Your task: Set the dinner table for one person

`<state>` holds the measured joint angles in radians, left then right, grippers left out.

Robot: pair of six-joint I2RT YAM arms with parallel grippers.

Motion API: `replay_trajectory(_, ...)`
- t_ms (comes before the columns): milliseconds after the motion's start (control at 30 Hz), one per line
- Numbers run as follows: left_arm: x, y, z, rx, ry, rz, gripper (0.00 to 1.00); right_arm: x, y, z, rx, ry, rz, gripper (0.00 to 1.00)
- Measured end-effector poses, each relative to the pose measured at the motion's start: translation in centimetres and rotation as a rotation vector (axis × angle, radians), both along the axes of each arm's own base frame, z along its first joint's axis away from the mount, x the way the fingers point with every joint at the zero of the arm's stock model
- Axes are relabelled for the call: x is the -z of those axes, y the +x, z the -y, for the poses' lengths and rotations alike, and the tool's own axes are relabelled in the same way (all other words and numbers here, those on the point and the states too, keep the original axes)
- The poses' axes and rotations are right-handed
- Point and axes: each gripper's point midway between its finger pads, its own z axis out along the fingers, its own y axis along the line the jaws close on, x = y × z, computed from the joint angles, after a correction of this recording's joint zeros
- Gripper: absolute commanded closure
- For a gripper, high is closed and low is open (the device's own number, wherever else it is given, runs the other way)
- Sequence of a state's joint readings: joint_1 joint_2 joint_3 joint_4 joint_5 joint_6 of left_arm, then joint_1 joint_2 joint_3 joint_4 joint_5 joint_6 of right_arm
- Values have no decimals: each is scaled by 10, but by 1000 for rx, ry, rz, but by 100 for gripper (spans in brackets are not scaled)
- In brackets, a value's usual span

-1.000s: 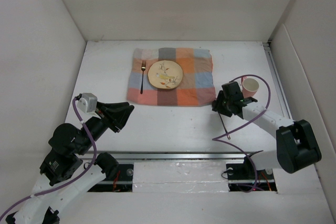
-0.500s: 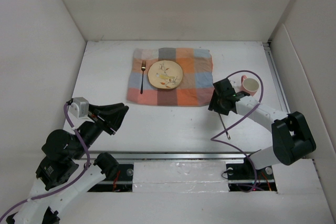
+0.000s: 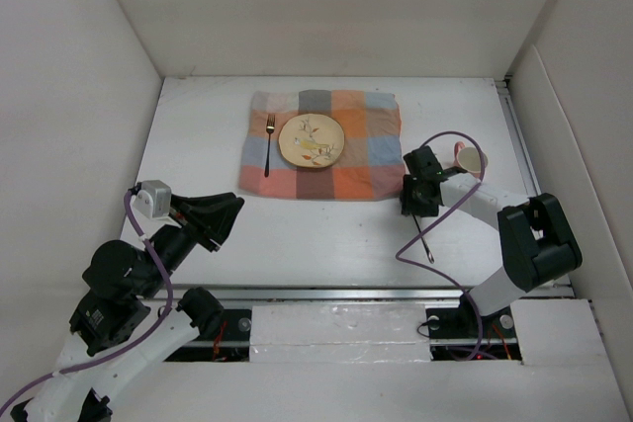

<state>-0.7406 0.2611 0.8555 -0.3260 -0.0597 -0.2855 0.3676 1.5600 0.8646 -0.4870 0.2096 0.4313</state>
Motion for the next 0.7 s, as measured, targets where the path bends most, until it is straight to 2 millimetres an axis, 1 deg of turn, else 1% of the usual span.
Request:
replay_trajectory(33, 0, 0, 0, -3, 1, -1, 76, 1, -1, -1, -15, 5, -9, 51)
replay_trajectory(67, 0, 1, -1, -6, 0, -1, 76, 1, -1, -2, -30, 10, -14, 55)
replay_trajectory(133, 0, 1, -1, -11, -1, -2, 76, 2, -1, -4, -53, 15, -31, 59)
replay_trajectory(267, 0, 3, -4, -28, -2, -3, 76, 2, 1, -8, -86, 27, -63, 70)
replay_trajectory(333, 0, 4, -5, -37, -4, -3, 76, 2, 0, -9, -98, 31, -75, 73)
replay_trajectory(367, 0, 4, -6, -42, -5, -2, 76, 2, 0, -9, -99, 30, -74, 73)
replay_trajectory(433, -1, 5, -7, -48, -7, -1, 76, 2, -1, -10, -101, 32, -77, 78)
replay_trajectory(500, -1, 5, -8, -51, -8, -2, 76, 2, -2, -11, -99, 35, -80, 79)
replay_trajectory(567, -1, 5, -8, -53, -8, -2, 75, 2, -4, -14, -96, 40, -78, 83)
replay_trajectory(600, -1, 5, -8, -54, -8, -2, 75, 2, -7, -16, -97, 44, -79, 86)
replay_trajectory(667, -1, 6, -8, -54, -8, -2, 76, 2, -14, -19, -97, 56, -81, 98)
replay_trajectory(700, -1, 6, -8, -54, -8, -2, 76, 2, -18, -21, -95, 64, -84, 98)
